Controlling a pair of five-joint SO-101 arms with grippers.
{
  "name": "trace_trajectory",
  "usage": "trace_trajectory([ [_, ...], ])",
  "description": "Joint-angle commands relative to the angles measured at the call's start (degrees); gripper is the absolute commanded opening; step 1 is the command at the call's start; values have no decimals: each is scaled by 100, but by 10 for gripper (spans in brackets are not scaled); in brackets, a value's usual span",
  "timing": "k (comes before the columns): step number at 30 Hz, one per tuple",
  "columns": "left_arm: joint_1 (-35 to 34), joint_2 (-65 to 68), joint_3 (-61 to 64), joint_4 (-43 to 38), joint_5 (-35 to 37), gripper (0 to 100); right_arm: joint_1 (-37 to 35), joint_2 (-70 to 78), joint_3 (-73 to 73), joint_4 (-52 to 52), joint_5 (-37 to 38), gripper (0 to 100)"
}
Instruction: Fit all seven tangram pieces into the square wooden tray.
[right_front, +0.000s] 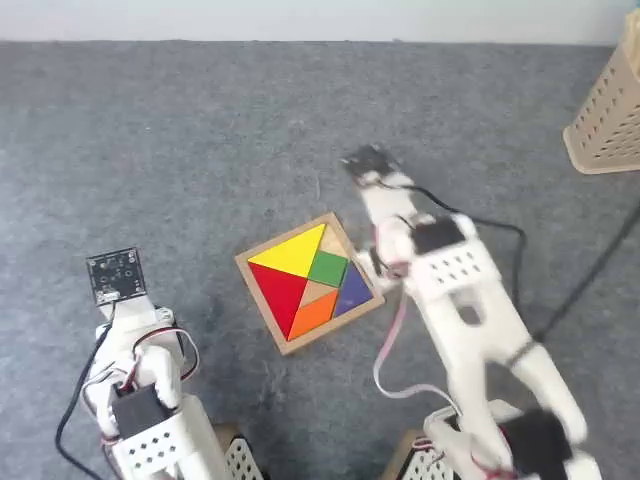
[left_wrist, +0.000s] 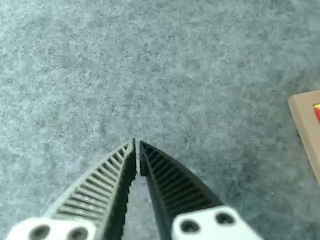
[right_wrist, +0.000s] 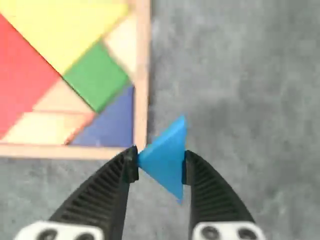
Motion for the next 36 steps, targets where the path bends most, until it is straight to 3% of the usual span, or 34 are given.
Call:
trace_trajectory([
  [1, 18, -44, -48, 35, 79, 13, -391, 1156, -1336, 101, -79, 59],
  [7, 18, -44, -48, 35, 79, 13, -629, 3081, -2822, 84, -290, 59],
  [12, 18, -44, -48, 35, 79, 13, -637, 3820, -3710, 136, -325, 59],
  [19, 18, -44, -48, 35, 79, 13, -690, 4295, -4035, 92, -325, 65],
  [26, 18, -44, -48, 35, 79, 13, -716, 4338, -4062, 136, -316, 213],
  [36, 18, -44, -48, 35, 79, 13, -1059, 4321, -4070, 347, -316, 214],
])
